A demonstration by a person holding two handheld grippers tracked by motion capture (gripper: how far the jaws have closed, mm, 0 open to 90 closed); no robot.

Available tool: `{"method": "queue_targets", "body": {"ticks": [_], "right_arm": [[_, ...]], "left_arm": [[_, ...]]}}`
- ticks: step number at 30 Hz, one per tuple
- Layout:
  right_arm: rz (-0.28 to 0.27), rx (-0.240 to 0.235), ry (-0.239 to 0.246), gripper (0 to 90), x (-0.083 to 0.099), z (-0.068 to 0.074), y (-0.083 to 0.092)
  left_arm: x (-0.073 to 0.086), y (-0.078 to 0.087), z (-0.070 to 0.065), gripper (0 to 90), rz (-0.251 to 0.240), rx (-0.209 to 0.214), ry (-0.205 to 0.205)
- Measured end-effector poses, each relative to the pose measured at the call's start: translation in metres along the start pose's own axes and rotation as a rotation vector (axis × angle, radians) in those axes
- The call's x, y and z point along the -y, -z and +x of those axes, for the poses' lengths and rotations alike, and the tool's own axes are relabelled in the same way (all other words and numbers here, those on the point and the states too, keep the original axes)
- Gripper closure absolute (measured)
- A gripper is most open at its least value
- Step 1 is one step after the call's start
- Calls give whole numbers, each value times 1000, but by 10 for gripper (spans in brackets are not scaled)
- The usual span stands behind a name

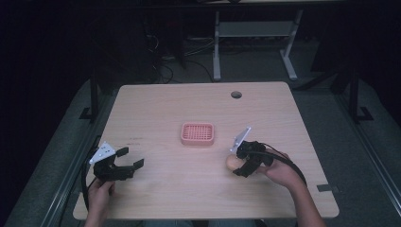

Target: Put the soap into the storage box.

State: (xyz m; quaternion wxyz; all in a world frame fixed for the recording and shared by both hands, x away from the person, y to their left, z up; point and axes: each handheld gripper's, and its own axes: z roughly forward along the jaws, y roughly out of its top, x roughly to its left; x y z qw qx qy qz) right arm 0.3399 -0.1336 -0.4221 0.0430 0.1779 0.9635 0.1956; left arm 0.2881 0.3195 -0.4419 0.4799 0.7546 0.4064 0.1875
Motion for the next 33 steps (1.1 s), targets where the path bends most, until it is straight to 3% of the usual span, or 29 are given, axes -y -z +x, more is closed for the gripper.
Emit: {"method": "queue_targets", "body": {"ticks": [28, 33], "right_arm": [[-23, -31, -1, 320, -13, -12, -1], [-18, -25, 17, 320, -19, -12, 0]], "left_arm": [[1, -1, -1, 143, 0, 1, 9], [1, -1, 0, 143, -3, 0, 6]]}}
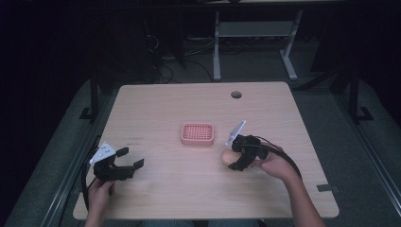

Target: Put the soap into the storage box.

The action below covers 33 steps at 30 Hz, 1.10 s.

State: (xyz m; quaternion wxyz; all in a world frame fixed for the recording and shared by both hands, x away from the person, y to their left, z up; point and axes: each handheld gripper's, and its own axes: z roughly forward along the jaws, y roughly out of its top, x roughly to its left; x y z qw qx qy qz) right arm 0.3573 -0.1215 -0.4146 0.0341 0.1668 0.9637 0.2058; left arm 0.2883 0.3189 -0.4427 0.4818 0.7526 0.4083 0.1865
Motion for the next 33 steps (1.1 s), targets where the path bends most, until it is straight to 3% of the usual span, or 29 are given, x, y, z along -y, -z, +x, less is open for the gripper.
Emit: {"method": "queue_targets", "body": {"ticks": [8, 33], "right_arm": [[-21, 8, 4, 320, -6, -3, 5], [0, -17, 33, 319, -42, -19, 7]], "left_arm": [[0, 0, 0, 143, -1, 0, 2], [-1, 2, 0, 143, -13, 2, 5]]}}
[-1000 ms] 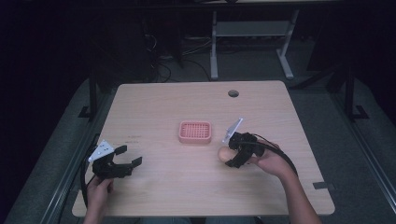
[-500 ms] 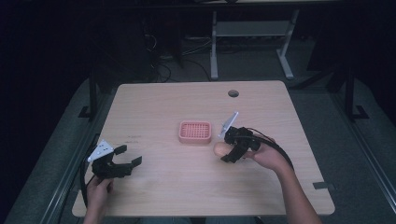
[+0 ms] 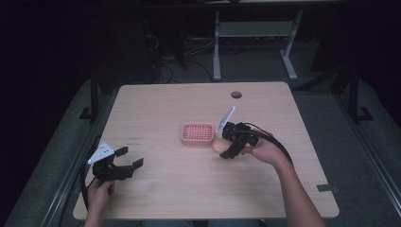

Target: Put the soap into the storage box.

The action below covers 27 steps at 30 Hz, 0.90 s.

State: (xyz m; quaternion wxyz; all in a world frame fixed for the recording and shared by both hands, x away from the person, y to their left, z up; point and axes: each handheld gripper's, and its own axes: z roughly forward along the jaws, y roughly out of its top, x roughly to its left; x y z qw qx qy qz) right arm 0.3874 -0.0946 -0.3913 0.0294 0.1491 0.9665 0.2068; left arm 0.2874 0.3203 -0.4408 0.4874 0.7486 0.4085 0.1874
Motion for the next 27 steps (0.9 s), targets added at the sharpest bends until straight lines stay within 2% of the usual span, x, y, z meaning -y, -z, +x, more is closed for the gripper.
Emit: {"method": "queue_targets", "body": {"ticks": [19, 23, 27], "right_arm": [[-10, -11, 21, 319, -26, -10, -1], [-26, -11, 32, 319, -36, -13, 1], [-16, -15, 43, 319, -44, -14, -1]], "left_arm": [[0, 0, 1, 143, -5, 0, 7], [0, 0, 0, 143, -5, 1, 6], [0, 1, 1, 143, -9, 0, 11]]}}
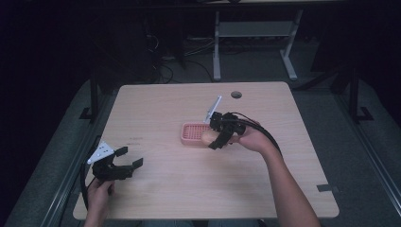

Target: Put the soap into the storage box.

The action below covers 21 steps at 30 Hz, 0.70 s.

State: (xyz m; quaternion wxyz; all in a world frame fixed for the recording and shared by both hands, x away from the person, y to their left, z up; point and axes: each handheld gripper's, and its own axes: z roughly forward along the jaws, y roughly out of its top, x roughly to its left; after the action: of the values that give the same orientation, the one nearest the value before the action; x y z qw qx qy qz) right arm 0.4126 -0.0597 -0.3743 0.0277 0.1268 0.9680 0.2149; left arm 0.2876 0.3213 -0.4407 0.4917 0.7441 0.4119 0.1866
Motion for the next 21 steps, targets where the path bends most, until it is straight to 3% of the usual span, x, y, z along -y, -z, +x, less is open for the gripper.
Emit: {"method": "queue_targets", "body": {"ticks": [21], "right_arm": [[38, -11, 7, 319, -24, -17, -14]], "left_arm": [[0, 1, 0, 143, -4, 2, 2]]}}
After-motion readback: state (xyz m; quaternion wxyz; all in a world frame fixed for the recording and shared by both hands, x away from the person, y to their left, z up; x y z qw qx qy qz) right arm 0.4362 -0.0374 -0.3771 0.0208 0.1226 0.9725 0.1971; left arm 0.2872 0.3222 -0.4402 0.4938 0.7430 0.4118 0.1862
